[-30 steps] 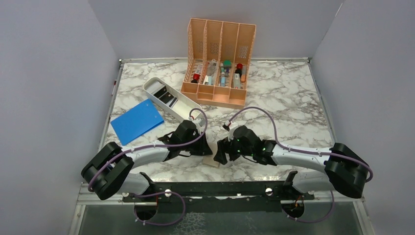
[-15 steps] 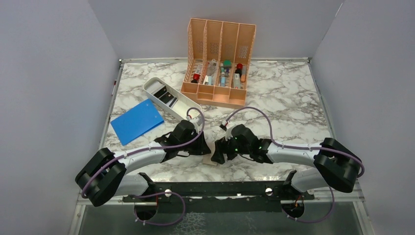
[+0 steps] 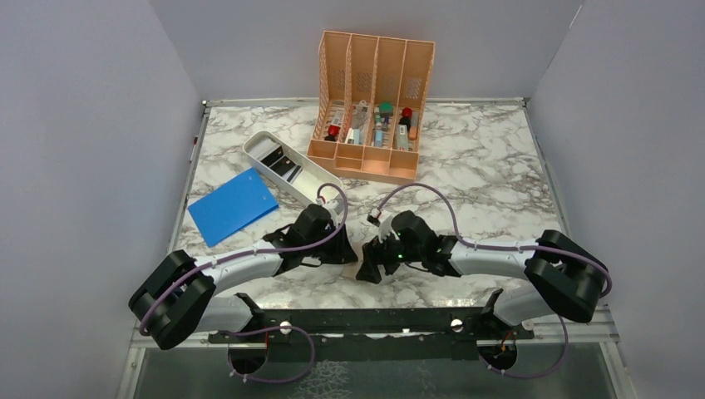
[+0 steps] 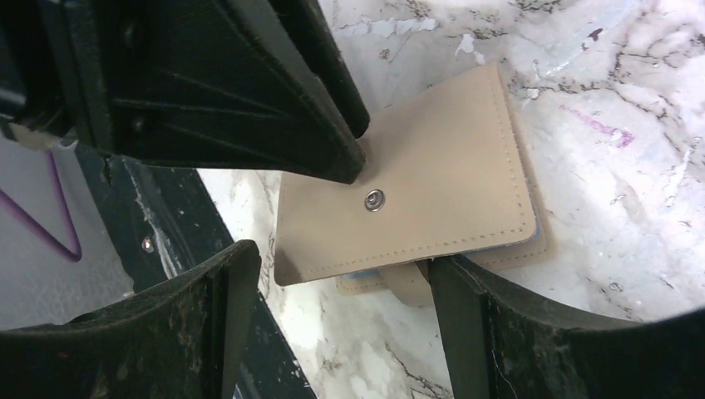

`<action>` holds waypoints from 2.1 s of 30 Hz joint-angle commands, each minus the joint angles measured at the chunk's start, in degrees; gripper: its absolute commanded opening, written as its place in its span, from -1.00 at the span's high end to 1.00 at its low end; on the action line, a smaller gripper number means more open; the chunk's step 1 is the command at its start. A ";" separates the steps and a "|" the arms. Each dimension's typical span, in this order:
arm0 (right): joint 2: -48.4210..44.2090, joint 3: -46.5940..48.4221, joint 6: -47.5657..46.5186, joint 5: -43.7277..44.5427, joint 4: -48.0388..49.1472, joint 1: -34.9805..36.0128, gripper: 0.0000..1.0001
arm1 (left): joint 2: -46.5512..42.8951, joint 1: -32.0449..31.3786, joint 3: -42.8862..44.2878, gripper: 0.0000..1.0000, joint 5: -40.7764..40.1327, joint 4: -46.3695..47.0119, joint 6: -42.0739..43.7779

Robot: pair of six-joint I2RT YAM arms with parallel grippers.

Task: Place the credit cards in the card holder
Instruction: Close the card holder at the center of the board.

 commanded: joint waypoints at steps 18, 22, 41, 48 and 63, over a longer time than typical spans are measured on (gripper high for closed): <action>-7.98 -4.38 -0.13 -7.76 -3.08 -0.25 -0.53 | 2.91 -1.10 0.63 0.45 -1.86 1.34 0.17; -8.46 -5.12 -0.09 -8.49 -3.29 -0.25 -0.52 | 3.42 -1.14 0.40 0.45 -2.30 1.43 0.34; -13.28 5.74 26.41 13.77 -32.90 -0.17 -0.16 | 0.90 -3.98 1.13 0.34 -5.93 -2.10 0.81; -14.75 2.50 29.52 14.65 -32.85 -0.17 0.19 | -0.94 -4.26 0.92 0.15 -8.67 -4.83 2.08; -12.53 -4.07 29.13 9.48 -15.74 -0.17 0.65 | 0.77 -5.09 2.61 0.68 -7.50 -5.39 3.07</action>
